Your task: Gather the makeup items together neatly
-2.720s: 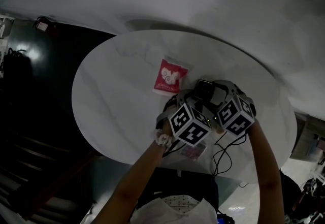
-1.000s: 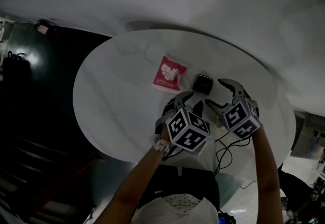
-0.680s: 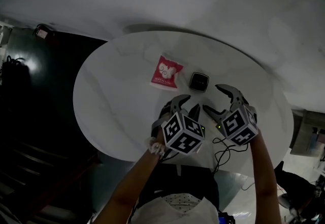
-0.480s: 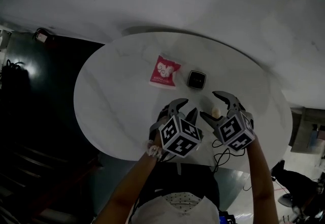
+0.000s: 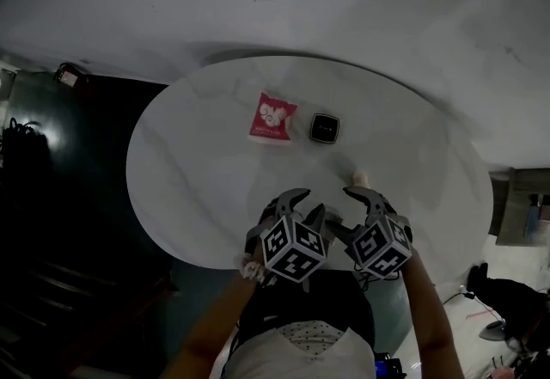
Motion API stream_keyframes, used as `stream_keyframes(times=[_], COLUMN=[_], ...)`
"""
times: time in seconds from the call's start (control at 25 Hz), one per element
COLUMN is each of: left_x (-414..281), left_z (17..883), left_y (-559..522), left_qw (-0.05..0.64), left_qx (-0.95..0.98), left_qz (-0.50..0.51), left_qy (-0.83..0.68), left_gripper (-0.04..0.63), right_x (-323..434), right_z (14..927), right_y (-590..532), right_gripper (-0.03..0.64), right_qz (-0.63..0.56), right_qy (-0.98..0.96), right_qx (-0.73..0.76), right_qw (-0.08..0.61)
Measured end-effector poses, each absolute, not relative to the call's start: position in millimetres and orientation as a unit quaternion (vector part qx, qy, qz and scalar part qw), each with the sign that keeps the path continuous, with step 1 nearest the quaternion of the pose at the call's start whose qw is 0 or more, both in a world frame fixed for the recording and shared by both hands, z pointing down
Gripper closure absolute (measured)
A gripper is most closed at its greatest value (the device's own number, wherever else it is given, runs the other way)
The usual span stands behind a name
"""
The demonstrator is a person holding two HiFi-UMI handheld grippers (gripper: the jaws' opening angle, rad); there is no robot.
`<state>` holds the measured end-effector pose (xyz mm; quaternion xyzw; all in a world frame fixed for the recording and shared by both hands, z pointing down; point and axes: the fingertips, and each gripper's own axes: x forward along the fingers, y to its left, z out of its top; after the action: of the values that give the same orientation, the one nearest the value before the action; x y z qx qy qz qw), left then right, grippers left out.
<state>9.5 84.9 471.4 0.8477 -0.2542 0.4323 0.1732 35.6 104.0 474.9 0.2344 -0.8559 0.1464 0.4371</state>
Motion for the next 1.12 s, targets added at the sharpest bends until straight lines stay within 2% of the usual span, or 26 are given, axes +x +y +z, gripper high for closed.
stream_keyframes(times=[0.36, 0.72, 1.12], left_x=[3.8, -5.6, -15.0], left_z=[485.7, 495.1, 494.2], left_y=[120.8, 137.3, 126.4], left_qw=[0.176, 0.191, 0.202], left_qx=[0.847, 0.838, 0.833], left_qz=[0.448, 0.458, 0.451], left_qy=[-0.227, -0.226, -0.247], left_gripper=[0.405, 0.405, 0.405], right_x=[33.6, 78.0, 103.0], right_z=[497.1, 485.1, 500.7], right_y=[145.5, 95.8, 62.8], right_gripper=[0.276, 0.278, 0.281], right_qz=[0.178, 0.18, 0.247], right_qy=[-0.842, -0.792, -0.726], right_qx=[0.243, 0.425, 0.516], right_qw=[0.447, 0.4, 0.382])
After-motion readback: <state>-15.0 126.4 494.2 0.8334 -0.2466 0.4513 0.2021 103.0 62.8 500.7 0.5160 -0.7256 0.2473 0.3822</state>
